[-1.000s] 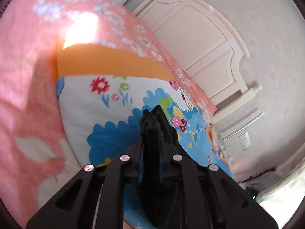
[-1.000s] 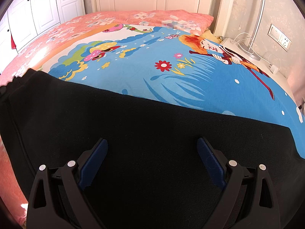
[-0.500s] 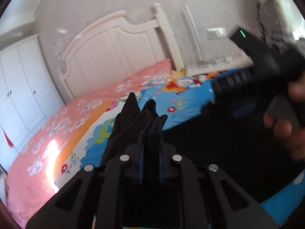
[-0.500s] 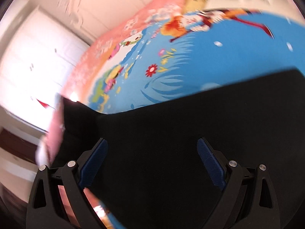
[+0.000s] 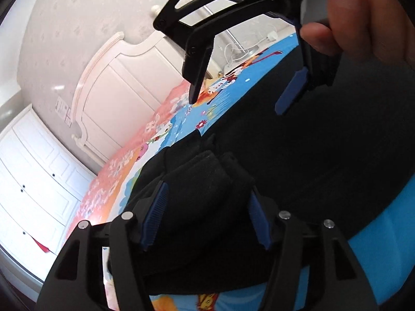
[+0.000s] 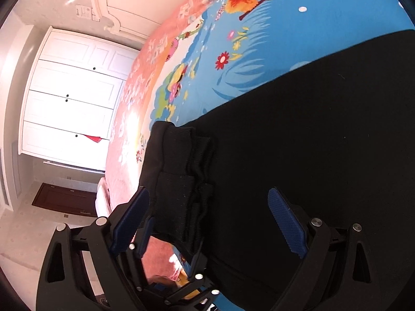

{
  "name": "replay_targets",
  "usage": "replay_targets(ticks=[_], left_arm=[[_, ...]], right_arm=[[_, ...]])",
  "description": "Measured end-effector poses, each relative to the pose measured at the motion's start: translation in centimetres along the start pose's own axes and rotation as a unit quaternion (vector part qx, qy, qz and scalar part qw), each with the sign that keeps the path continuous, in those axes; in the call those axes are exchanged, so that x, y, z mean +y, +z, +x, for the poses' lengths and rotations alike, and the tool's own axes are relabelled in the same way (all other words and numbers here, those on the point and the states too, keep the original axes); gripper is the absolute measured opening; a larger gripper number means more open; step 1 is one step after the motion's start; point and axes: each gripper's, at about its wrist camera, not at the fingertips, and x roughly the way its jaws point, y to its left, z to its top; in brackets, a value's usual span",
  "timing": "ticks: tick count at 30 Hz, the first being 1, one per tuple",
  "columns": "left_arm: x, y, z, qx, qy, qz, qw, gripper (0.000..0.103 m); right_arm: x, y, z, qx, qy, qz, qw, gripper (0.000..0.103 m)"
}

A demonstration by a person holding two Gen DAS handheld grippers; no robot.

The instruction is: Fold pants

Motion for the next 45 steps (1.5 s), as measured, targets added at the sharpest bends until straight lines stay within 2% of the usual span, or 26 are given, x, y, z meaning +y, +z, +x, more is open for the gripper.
replay_targets(ticks=[5,8,10,11,12,16,21,22,23,25,26,29,32,34,37,39,41,45], left_arm=[[-0.1,-1.2,0.6,0.002,0.0,0.063,0.998,0.062],[-0.7,-0.6,0.7,-0.004,-0.002,0.088,0.9961,0.059],[-0.5,-0.3,1.3,0.003,-0.016,0.086,0.9961,0.036],[-0.2,-0.2,1.8,0.015,-0.016,0.079,0.9966,0.016],[0.0,-0.2,2.0,0.014,-0.014,0.074,0.9971,0.012],[1.4,0.3,0.5,-0.005,-0.011,0.029,0.9995,0.011],[2.3,0.5,-0.8,-0.018,-0.009,0.014,0.9997,0.011],[2.3,0.5,-1.0,-0.02,-0.007,0.016,0.9996,0.011],[2.4,0.6,-1.2,-0.023,-0.006,0.019,0.9995,0.011],[2.6,0.8,-1.4,-0.024,-0.003,0.02,0.9995,0.011],[2.6,1.0,-1.4,-0.024,0.003,0.023,0.9994,0.011],[2.4,2.4,-1.8,-0.039,0.009,0.022,0.9989,0.011],[0.1,4.7,-2.8,-0.073,0.005,0.034,0.9967,0.011],[-1.8,6.1,-3.5,-0.096,-0.005,0.045,0.9944,0.011],[-5.5,8.0,-4.1,-0.12,-0.036,0.06,0.9903,0.011],[-8.2,8.5,-3.9,-0.124,-0.051,0.081,0.9876,0.011],[-9.9,8.5,-3.2,-0.112,-0.074,0.087,0.9871,0.011],[-11.2,8.2,-2.8,-0.101,-0.078,0.097,0.9871,0.011]], right_arm=[[-0.1,0.0,0.8,0.013,0.011,0.007,1.0,0.091],[0.3,-0.3,1.1,0.023,0.02,0.005,1.0,0.091],[0.4,-0.3,1.2,0.027,0.025,0.007,0.999,0.091],[0.6,-0.3,1.4,0.03,0.028,0.009,0.999,0.091],[0.8,-0.3,1.6,0.036,0.031,0.01,0.999,0.091],[2.3,0.1,3.0,0.059,0.042,0.006,0.997,0.091],[4.2,1.5,6.8,0.09,0.049,-0.002,0.995,0.09],[4.4,1.8,7.4,0.094,0.05,-0.007,0.994,0.076],[4.8,2.2,8.1,0.105,0.045,-0.018,0.993,0.049],[5.5,2.6,8.1,0.102,0.025,-0.038,0.994,0.032],[5.8,2.7,7.8,0.097,0.023,-0.051,0.994,0.027],[6.3,2.7,4.5,0.067,0.019,-0.082,0.994,0.023],[4.8,2.6,-0.2,0.026,0.013,-0.09,0.996,0.021],[2.5,2.1,-3.6,-0.001,-0.003,-0.086,0.996,0.021],[-1.3,1.6,-6.4,-0.017,-0.025,-0.07,0.997,0.021],[-4.0,1.5,-6.8,-0.017,-0.041,-0.056,0.997,0.02],[-6.3,1.4,-6.1,-0.01,-0.054,-0.045,0.997,0.02],[-7.5,0.9,-6.4,-0.014,-0.036,-0.04,0.998,0.02]])
